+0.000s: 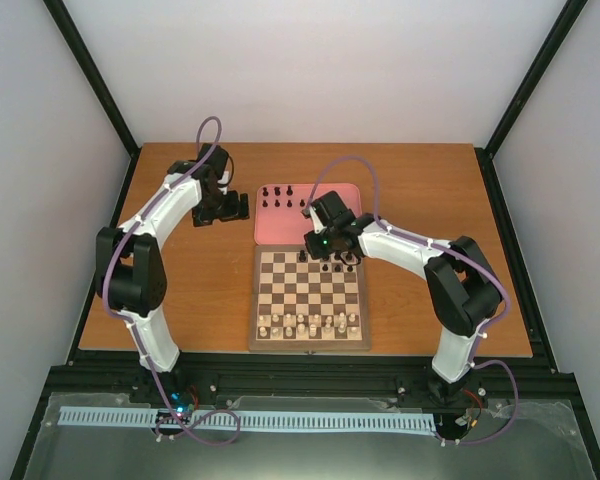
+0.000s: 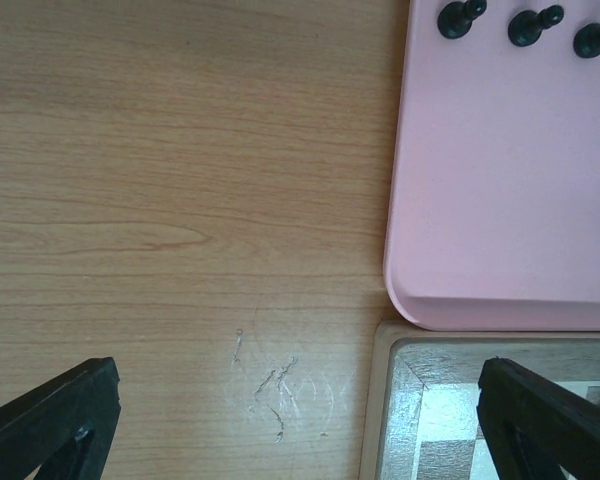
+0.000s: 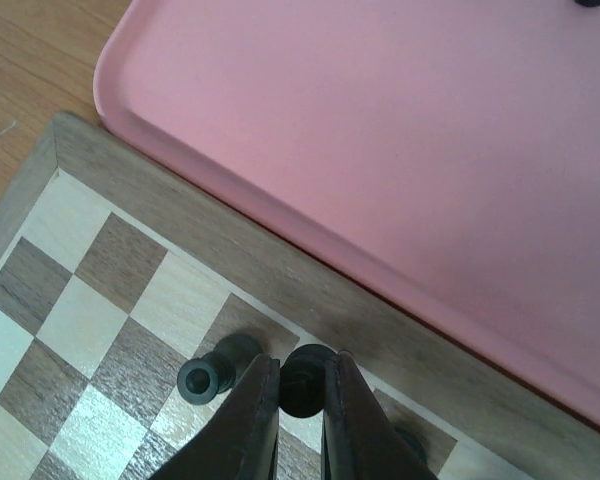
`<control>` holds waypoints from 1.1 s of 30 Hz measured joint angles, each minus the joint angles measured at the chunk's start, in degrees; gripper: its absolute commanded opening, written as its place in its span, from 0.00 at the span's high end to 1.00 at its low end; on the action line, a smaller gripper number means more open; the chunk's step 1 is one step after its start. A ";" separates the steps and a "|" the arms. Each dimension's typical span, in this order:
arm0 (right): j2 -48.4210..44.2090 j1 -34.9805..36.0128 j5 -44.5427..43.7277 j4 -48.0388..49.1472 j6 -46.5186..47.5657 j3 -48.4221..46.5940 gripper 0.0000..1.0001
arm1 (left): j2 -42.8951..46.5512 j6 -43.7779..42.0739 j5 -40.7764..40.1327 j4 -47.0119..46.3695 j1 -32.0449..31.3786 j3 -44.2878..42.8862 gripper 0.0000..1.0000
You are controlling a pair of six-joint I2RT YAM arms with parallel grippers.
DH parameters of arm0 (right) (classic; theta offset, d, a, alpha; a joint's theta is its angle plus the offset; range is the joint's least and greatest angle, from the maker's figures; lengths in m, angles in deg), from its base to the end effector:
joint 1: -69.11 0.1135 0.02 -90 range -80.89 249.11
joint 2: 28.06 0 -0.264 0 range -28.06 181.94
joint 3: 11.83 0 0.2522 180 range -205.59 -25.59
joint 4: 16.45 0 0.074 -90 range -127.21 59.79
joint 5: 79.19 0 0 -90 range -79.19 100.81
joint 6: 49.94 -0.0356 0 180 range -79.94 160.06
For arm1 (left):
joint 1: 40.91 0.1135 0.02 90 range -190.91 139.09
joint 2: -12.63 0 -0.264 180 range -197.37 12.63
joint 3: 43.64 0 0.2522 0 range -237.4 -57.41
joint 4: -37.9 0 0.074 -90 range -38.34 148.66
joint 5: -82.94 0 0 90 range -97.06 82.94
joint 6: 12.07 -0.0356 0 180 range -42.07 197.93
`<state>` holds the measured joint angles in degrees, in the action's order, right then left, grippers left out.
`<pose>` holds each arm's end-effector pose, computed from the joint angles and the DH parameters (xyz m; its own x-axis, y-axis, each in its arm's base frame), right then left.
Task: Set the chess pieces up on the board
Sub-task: Place the chess piece on the chessboard.
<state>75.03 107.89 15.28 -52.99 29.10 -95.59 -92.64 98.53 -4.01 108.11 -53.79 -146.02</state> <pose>0.2939 0.2397 0.1965 -0.7587 -0.3664 -0.5386 -0.5238 0.8347 0.1700 0.3634 -0.0850 0.2506 -0.9567 -0.1416 -0.2542 -0.1057 0.9830 -0.1499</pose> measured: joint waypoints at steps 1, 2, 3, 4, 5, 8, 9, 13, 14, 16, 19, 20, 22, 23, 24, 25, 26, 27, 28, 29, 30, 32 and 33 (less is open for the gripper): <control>0.00 0.04 -0.02 0.48 0.00 0.00 0.97 | 0.22 0.00 -0.09 -0.04 0.00 0.00 0.00; 0.00 0.04 -0.17 0.76 0.00 0.00 0.97 | 0.46 -0.02 -0.22 -0.09 0.00 0.00 0.00; 0.00 0.07 -0.31 0.92 0.00 0.00 0.97 | 0.57 -0.02 -0.33 -0.13 0.00 0.00 0.00; 0.00 0.07 -0.48 1.01 0.00 0.00 0.97 | 0.59 -0.02 -0.42 -0.15 0.00 0.00 0.00; 0.00 0.09 -0.66 1.07 0.00 0.00 0.97 | 0.59 -0.02 -0.50 -0.17 0.00 0.00 0.00; -0.52 0.11 -1.09 1.14 0.02 0.42 0.97 | 0.59 0.00 -0.52 -0.24 0.00 0.02 0.00; -0.85 0.11 -1.16 1.11 0.02 0.66 0.97 | 0.59 -0.02 -0.52 -0.28 0.00 0.02 0.00; -2.36 0.17 -1.22 1.18 0.02 1.70 0.97 | 0.59 0.00 -0.52 -0.33 0.00 0.02 0.00; -2.54 0.20 -1.20 1.18 0.02 1.95 0.97 | 0.59 0.00 -0.52 -0.33 0.00 0.02 0.00; -2.60 0.24 -1.18 1.22 0.02 2.36 0.97 | 0.59 -0.02 -0.50 -0.35 0.00 0.02 0.00; -2.60 0.26 -1.03 1.16 0.00 2.82 0.97 | 0.57 0.00 -0.50 -0.37 0.00 0.02 0.00; -2.60 0.26 -1.03 1.20 0.00 2.82 0.97 | 0.57 0.00 -0.50 -0.37 0.00 0.02 0.00; -2.60 0.31 -1.01 1.25 0.00 2.82 0.97 | 0.57 0.00 -0.50 -0.37 0.00 0.02 0.00; -2.60 0.35 -0.98 1.22 0.00 2.82 0.97 | 0.57 0.00 -0.50 -0.39 0.00 0.02 0.00; -2.60 0.37 -0.96 1.22 0.00 2.82 0.97 | 0.57 0.00 -0.50 -0.39 0.00 0.02 0.00; -2.60 0.42 -0.92 1.25 0.00 2.82 0.97 | 0.57 0.00 -0.50 -0.39 0.00 0.02 0.00; -2.60 0.44 -0.90 1.27 0.00 2.82 0.97 | 0.57 -0.02 -0.50 -0.42 0.00 0.02 0.00; -2.56 0.48 -0.87 1.27 0.00 2.82 0.97 | 0.57 -0.02 -0.48 -0.44 0.00 0.02 0.00; -2.54 0.50 -0.85 1.29 0.00 2.82 0.97 | 0.57 -0.02 -0.50 -0.46 0.00 0.02 0.00; -2.45 0.52 -0.85 1.29 0.00 2.82 0.97 | 0.57 0.00 -0.50 -0.48 0.00 0.02 0.00; -2.40 0.52 -0.83 1.31 -0.02 2.82 0.97 | 0.57 0.00 -0.48 -0.52 0.00 0.02 0.00; -2.16 0.55 -0.85 1.36 0.00 2.82 0.97 | 0.57 -0.02 -0.50 -0.59 0.00 0.02 0.00; -1.95 0.55 -0.85 1.40 0.00 2.82 0.97 | 0.57 -0.02 -0.50 -0.66 0.00 0.04 0.00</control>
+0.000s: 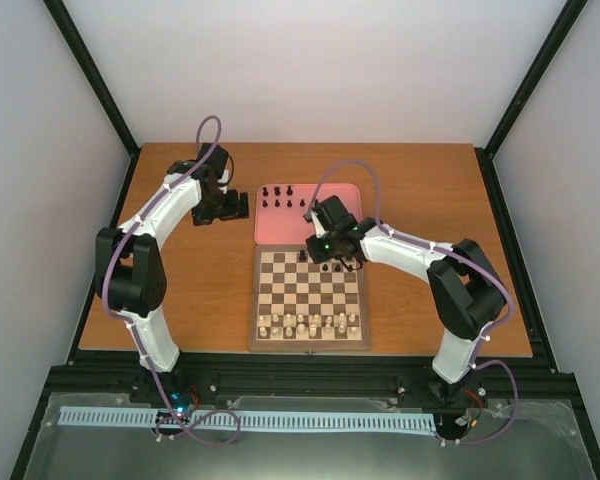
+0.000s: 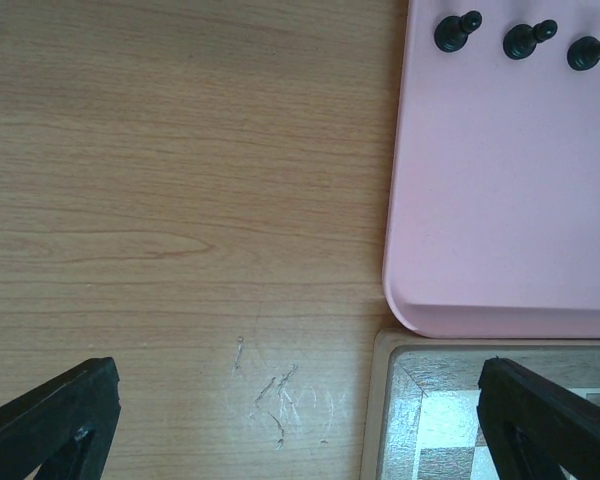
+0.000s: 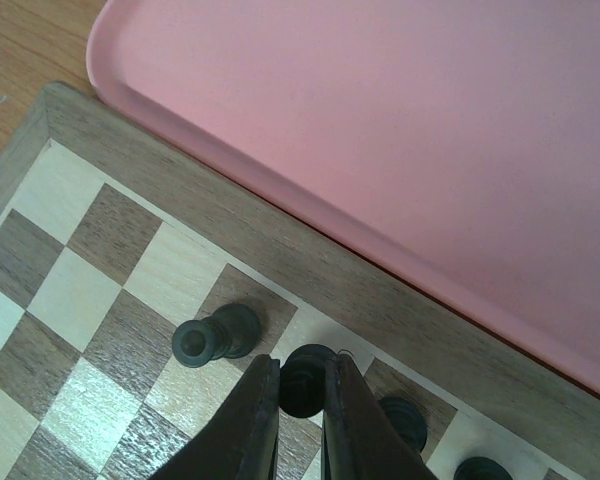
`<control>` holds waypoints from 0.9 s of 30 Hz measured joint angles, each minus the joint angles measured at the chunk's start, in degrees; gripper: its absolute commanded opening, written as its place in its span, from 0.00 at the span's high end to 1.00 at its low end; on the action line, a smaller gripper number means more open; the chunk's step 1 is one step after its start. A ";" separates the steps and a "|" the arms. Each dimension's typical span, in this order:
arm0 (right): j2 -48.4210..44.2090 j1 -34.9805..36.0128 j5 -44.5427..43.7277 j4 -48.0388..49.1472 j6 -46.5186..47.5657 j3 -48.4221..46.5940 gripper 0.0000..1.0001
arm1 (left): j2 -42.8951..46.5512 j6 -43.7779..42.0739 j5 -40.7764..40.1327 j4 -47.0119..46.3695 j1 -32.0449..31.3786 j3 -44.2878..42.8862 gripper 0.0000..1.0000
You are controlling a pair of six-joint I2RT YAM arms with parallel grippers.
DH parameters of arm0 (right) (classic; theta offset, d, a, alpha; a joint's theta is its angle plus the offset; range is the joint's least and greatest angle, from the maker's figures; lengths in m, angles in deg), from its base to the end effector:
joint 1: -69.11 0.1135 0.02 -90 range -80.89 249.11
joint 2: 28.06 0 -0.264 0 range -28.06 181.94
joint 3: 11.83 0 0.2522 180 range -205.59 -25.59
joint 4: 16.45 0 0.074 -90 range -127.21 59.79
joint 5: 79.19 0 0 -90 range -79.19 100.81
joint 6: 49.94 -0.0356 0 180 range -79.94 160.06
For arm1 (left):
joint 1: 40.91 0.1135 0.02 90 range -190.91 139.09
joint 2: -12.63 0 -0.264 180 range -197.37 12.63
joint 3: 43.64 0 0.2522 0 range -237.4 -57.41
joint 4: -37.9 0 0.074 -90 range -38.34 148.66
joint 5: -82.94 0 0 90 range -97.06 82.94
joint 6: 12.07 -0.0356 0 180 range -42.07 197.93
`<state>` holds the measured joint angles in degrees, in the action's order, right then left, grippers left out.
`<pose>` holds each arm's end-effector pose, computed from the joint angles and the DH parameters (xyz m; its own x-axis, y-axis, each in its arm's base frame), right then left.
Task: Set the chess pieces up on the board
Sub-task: Place the chess piece on the chessboard.
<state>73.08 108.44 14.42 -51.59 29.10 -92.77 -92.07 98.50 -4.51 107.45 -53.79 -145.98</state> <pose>0.2848 0.2362 0.1953 -0.7502 -0.3694 -0.5485 -0.5272 0.8347 0.1590 0.3633 -0.0847 0.2543 -0.9505 -0.1427 -0.2759 -0.1045 0.9833 -0.1487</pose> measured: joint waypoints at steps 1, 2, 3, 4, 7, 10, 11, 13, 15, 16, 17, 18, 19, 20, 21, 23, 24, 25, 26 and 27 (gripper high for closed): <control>0.22 0.00 0.00 0.02 0.00 0.00 0.97 | 0.00 0.00 0.00 -0.09 0.00 0.02 0.00; 0.44 0.00 0.00 0.02 0.00 0.00 0.97 | 0.00 0.00 0.00 -0.13 0.00 0.04 0.00; 0.63 0.00 0.00 0.00 0.00 0.00 0.96 | 0.00 0.02 0.00 -0.15 0.00 0.04 0.00; 0.81 0.02 -0.02 0.04 -0.02 0.00 0.96 | 0.00 0.02 0.02 -0.22 0.00 0.04 0.00; 1.29 0.09 -0.11 0.17 -0.02 0.00 0.93 | 0.00 0.00 0.00 -0.33 0.00 0.04 0.00; 1.36 0.11 -0.20 0.26 -0.02 -0.07 0.91 | 0.00 0.00 0.02 -0.37 0.00 0.04 0.00; 1.36 0.11 -0.17 0.24 -0.02 -0.07 0.91 | 0.00 0.02 0.02 -0.39 0.00 0.04 0.00; 1.36 0.11 -0.17 0.24 -0.02 -0.07 0.87 | 0.00 0.00 0.02 -0.39 0.00 0.09 0.00; 1.36 0.11 -0.17 0.24 -0.11 -0.07 0.84 | 0.00 0.02 0.02 -0.42 0.00 0.09 0.00; 1.36 0.11 -0.17 0.24 -0.07 -0.04 0.83 | 0.00 0.00 0.02 -0.42 0.00 0.11 0.00; 1.36 0.13 -0.15 0.24 -0.09 -0.04 0.83 | 0.00 0.00 0.02 -0.42 0.00 0.11 0.00; 1.36 0.15 -0.17 0.22 -0.07 -0.04 0.83 | 0.00 0.02 0.02 -0.42 0.00 0.11 0.00; 1.36 0.20 -0.17 0.20 0.00 -0.04 0.82 | 0.00 0.00 0.02 -0.42 0.00 0.11 0.00; 1.36 0.22 -0.15 0.17 -0.02 -0.04 0.80 | 0.00 0.02 0.02 -0.42 0.00 0.11 0.00; 1.36 0.24 -0.17 0.15 0.02 -0.04 0.78 | 0.00 0.00 0.02 -0.42 0.00 0.11 0.00; 1.36 0.31 -0.17 -0.02 0.09 -0.04 0.76 | 0.00 0.00 0.02 -0.42 0.00 0.11 0.00; 1.36 0.33 -0.22 -0.15 0.17 -0.04 0.76 | -0.02 0.00 0.02 -0.42 0.00 0.11 0.00; 1.36 0.39 -0.31 -0.26 0.26 -0.02 0.76 | -0.02 0.00 0.02 -0.42 0.00 0.11 0.00; 1.36 0.48 -0.46 -0.31 0.31 -0.02 0.75 | -0.02 0.00 0.02 -0.42 0.00 0.11 0.00; 1.36 0.52 -0.48 -0.31 0.31 -0.02 0.75 | -0.02 0.00 0.04 -0.42 0.00 0.11 0.00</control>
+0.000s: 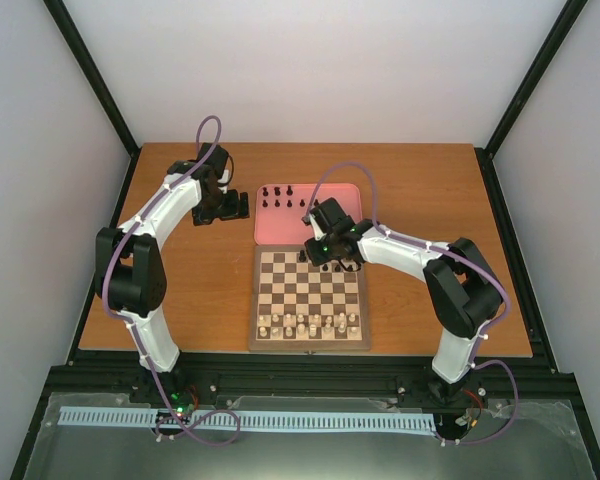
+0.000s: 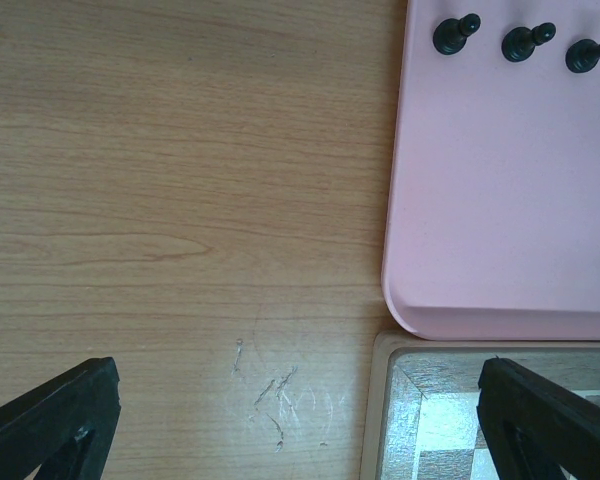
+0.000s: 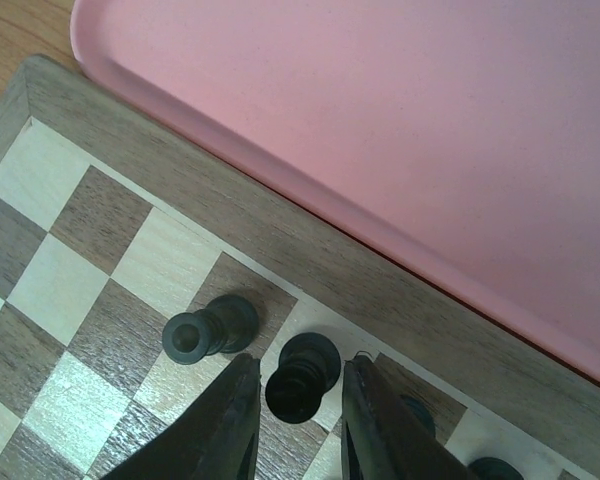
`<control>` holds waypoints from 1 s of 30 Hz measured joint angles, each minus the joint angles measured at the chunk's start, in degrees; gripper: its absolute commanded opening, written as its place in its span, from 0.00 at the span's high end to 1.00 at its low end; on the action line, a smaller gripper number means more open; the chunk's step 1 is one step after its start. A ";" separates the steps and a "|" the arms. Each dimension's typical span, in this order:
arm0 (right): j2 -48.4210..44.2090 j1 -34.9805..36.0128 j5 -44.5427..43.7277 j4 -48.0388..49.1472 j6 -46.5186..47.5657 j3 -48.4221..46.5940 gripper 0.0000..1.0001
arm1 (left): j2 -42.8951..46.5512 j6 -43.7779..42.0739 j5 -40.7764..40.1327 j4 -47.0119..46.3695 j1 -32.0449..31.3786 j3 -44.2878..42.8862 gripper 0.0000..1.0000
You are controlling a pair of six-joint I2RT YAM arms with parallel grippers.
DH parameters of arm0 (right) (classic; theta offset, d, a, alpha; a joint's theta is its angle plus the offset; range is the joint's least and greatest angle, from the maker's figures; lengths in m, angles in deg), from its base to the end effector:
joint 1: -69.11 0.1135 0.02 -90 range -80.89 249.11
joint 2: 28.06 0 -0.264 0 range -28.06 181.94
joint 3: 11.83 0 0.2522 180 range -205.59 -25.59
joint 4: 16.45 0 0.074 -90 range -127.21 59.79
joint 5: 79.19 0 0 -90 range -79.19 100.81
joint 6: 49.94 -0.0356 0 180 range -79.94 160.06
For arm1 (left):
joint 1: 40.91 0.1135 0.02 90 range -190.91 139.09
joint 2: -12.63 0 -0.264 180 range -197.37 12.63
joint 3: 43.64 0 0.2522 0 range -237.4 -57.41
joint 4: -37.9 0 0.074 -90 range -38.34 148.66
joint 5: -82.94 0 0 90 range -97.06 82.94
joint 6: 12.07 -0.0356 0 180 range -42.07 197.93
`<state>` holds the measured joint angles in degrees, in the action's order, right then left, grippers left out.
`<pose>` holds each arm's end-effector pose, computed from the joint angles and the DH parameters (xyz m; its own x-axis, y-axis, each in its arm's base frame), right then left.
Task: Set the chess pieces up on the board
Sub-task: Place the chess piece on the chessboard, then pick up the chess piece from the storage box.
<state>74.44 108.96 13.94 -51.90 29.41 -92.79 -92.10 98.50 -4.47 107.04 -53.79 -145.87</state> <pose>0.2839 0.2395 0.1868 -0.7552 -0.3899 -0.5269 -0.5323 0.8339 0.1457 0.3638 -0.0848 0.2538 -0.9493 -0.1430 -0.2798 -0.1036 0.9831 -0.1508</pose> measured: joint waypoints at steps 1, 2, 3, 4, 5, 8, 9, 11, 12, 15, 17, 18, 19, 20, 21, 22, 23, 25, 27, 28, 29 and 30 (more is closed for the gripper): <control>-0.02 0.04 -0.20 -0.02 0.02 0.00 0.75 | 0.00 0.00 -0.02 0.00 0.00 0.00 0.00; -0.02 0.07 -0.44 -0.11 0.07 0.00 0.74 | 0.00 0.02 -0.02 0.00 0.00 0.00 0.00; -0.04 0.07 -0.74 -0.22 0.11 0.00 0.73 | 0.00 0.02 -0.02 0.00 0.00 0.00 0.00; -0.09 0.07 -0.92 -0.37 0.11 0.00 0.72 | 0.00 0.00 -0.02 0.00 0.00 0.00 0.00; -0.15 0.07 -1.03 -0.57 0.13 0.00 0.69 | 0.00 0.00 0.00 0.00 0.00 0.00 0.00; -0.85 0.07 -1.31 -1.05 0.11 0.00 0.61 | -0.02 0.02 0.00 0.00 0.00 0.00 0.00; -1.25 0.07 -1.42 -1.29 0.24 0.00 0.58 | -0.04 0.00 0.00 0.00 0.00 0.00 0.00; -1.97 0.07 -1.88 -1.77 0.15 -0.04 0.56 | -0.11 0.00 0.02 0.00 0.00 0.00 0.00; -2.23 0.07 -2.10 -2.27 0.17 -0.26 0.56 | -0.15 0.00 0.00 0.00 0.00 0.00 0.00; -3.19 0.07 -2.29 -3.19 0.33 -1.09 0.52 | -0.17 0.00 0.04 0.00 0.00 0.00 0.00; -4.09 0.07 -2.29 -3.61 0.33 -1.70 0.51 | -0.17 0.02 0.17 0.00 0.00 0.00 0.00; -4.63 0.07 -2.29 -4.07 0.37 -2.19 0.51 | -0.20 0.00 0.20 0.00 0.00 0.00 0.00; -5.01 0.07 -2.32 -4.46 0.39 -2.64 0.50 | -0.22 0.02 0.22 0.00 0.00 0.00 0.00; -5.35 0.07 -2.38 -5.03 0.42 -3.43 0.49 | -0.22 0.02 0.22 0.00 0.00 0.00 0.00; -5.53 0.07 -2.47 -5.49 0.42 -4.17 0.49 | -0.22 0.02 0.22 0.00 0.00 0.00 0.00; -5.55 0.04 -2.60 -6.05 0.50 -5.22 0.49 | -0.22 0.00 0.22 0.02 0.00 0.00 0.00; -5.55 0.00 -2.75 -6.69 0.55 -6.47 0.49 | -0.22 0.00 0.20 0.04 0.00 -0.02 0.00; -5.16 -0.46 -2.95 -8.57 0.55 -9.75 0.49 | -0.22 0.00 0.15 0.22 0.00 -0.09 0.00; -3.72 -1.20 -2.99 -10.23 0.52 -14.34 0.49 | -0.22 0.00 0.04 0.72 0.00 -0.42 0.00; -2.56 -1.77 -3.08 -10.82 0.55 -16.79 0.49 | -0.24 0.00 -0.02 1.05 0.00 -0.66 0.00; -1.33 -2.32 -3.13 -11.26 0.52 -18.86 0.49 | -0.26 0.00 -0.07 1.46 0.00 -1.05 0.00; 0.20 -3.04 -3.15 -11.63 0.52 -21.07 0.49 | -0.26 0.00 -0.07 1.64 0.00 -1.40 0.00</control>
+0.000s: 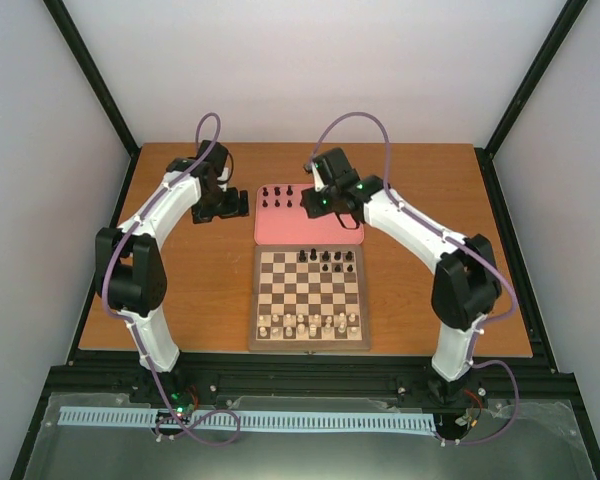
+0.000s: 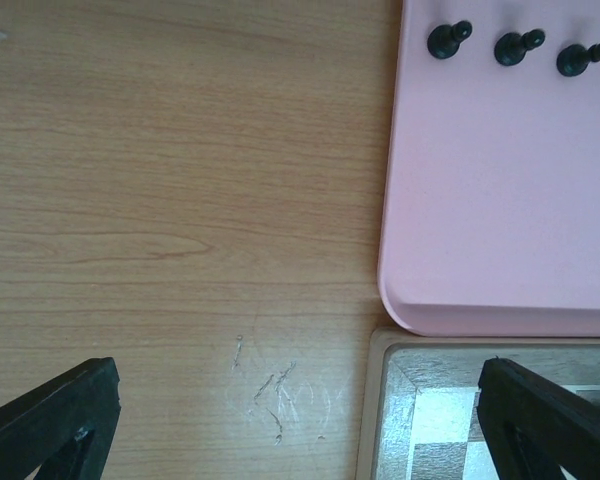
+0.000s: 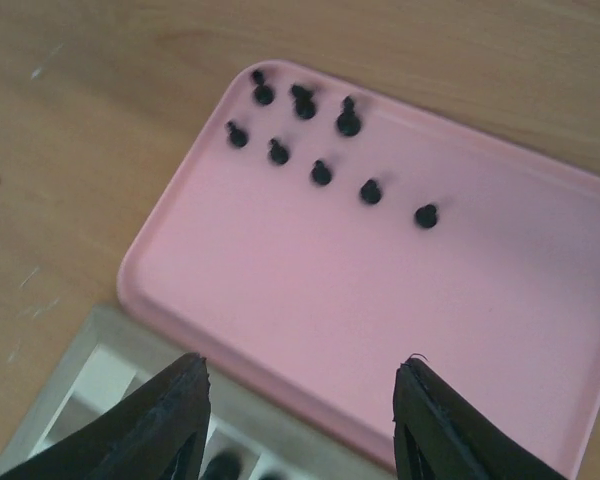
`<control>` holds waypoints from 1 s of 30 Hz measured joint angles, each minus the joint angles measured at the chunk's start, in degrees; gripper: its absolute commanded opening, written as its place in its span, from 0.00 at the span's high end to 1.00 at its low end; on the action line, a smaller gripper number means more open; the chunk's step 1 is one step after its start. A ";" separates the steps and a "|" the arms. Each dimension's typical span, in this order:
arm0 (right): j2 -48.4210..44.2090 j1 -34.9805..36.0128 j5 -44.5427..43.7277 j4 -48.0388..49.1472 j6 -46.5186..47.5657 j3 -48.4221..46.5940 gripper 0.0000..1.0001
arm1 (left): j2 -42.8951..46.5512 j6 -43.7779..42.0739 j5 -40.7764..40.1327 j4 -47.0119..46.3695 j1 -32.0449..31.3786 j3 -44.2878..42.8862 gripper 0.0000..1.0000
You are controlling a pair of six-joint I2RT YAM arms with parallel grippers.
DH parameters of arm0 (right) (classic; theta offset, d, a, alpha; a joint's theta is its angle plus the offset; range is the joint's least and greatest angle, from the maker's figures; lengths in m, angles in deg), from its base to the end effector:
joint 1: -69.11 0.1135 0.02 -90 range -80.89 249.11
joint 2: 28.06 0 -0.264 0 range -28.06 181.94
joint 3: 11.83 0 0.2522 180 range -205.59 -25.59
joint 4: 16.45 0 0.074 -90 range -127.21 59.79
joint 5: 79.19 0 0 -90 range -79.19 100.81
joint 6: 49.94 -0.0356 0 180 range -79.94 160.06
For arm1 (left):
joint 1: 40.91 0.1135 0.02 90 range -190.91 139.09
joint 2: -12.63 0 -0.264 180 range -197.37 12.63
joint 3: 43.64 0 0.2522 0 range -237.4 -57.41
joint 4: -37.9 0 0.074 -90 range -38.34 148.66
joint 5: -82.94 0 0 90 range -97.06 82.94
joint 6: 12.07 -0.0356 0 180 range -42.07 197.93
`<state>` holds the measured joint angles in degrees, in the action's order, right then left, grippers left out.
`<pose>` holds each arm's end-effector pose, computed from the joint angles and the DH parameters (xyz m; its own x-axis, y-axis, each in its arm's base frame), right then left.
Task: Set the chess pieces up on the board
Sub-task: Pick up the chess piece from the storage box.
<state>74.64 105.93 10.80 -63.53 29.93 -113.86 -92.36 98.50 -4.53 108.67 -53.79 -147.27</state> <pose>0.3233 0.2421 0.2870 -0.6887 -0.2959 -0.6619 -0.4856 0.8661 0.1181 0.3643 -0.0849 0.2583 -0.9515 -0.1425 -0.2725 -0.1051 0.9835 -0.1471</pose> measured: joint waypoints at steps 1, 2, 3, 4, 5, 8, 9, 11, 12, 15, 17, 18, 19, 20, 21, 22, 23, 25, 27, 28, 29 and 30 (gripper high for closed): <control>1.60 -0.79 -0.02 -0.37 0.00 -1.97 0.50 | 0.00 0.00 0.02 0.07 0.00 -0.31 0.00; 3.43 -1.62 -0.02 -0.85 -0.02 -4.02 0.50 | 0.00 0.00 0.04 0.04 0.00 -0.59 0.00; 5.53 -2.43 -0.13 -1.51 0.02 -6.23 0.51 | 0.00 0.00 0.09 0.02 0.00 -0.70 0.00; 8.13 -3.28 -0.28 -2.01 0.02 -8.83 0.51 | 0.00 0.00 0.17 0.04 0.00 -0.70 0.00; 10.19 -3.85 -0.31 -2.29 0.04 -10.71 0.52 | -0.02 0.00 0.28 0.04 0.00 -0.70 0.00; 17.73 -5.70 -0.33 -3.91 0.02 -17.68 0.54 | -0.02 0.00 0.50 0.00 0.00 -0.61 0.00; 19.87 -6.19 -0.22 -4.33 0.04 -19.45 0.54 | 0.00 0.00 0.50 0.02 0.00 -0.61 0.00; 23.54 -6.97 0.13 -5.14 0.24 -22.32 0.56 | 0.00 0.00 0.46 0.02 0.00 -0.50 0.00; 25.24 -7.26 0.37 -5.64 0.28 -23.76 0.56 | 0.00 0.00 0.46 0.04 0.00 -0.50 0.00; 29.77 -7.93 0.96 -6.93 0.31 -28.06 0.57 | 0.00 0.00 0.39 0.02 0.00 -0.50 0.00; 31.63 -7.98 1.16 -7.32 0.37 -29.75 0.57 | 0.00 0.02 0.33 0.04 0.00 -0.50 0.00; 32.26 -8.04 1.20 -7.52 0.46 -30.16 0.57 | 0.00 0.04 0.28 0.04 0.00 -0.50 0.00; 32.72 -8.17 1.18 -7.72 0.48 -30.45 0.57 | 0.00 0.04 0.28 0.07 0.00 -0.50 0.00; 33.03 -8.17 1.18 -7.85 0.50 -30.53 0.57 | 0.00 0.07 0.28 0.04 0.00 -0.50 0.00; 33.27 -8.20 1.09 -7.91 0.55 -30.60 0.58 | 0.00 0.07 0.28 0.04 0.00 -0.50 0.00; 33.48 -8.20 0.98 -8.00 0.57 -30.62 0.58 | 0.00 0.07 0.28 0.07 0.00 -0.50 0.00; 33.79 -8.17 0.79 -8.09 0.66 -30.62 0.58 | 0.00 0.07 0.26 0.09 0.00 -0.50 0.00; 34.36 -8.20 0.20 -8.07 0.70 -30.62 0.58 | 0.00 0.07 0.26 0.11 0.00 -0.50 0.00; 35.06 -8.20 -0.44 -8.07 0.76 -30.64 0.58 | 0.00 0.07 0.26 0.22 0.00 -0.50 0.00; 35.45 -8.20 -0.70 -8.11 0.81 -30.80 0.58 | 0.00 0.04 0.26 0.33 0.00 -0.50 0.00; 35.87 -8.20 -0.79 -8.15 0.83 -30.99 0.59 | 0.00 0.04 0.26 0.44 0.00 -0.50 0.00; 36.28 -8.22 -0.87 -8.15 0.87 -31.30 0.59 | 0.00 0.04 0.26 0.50 0.00 -0.50 0.00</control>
<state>110.92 97.71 9.92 -71.68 30.81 -145.16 -92.36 98.55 -4.27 109.18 -53.79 -147.77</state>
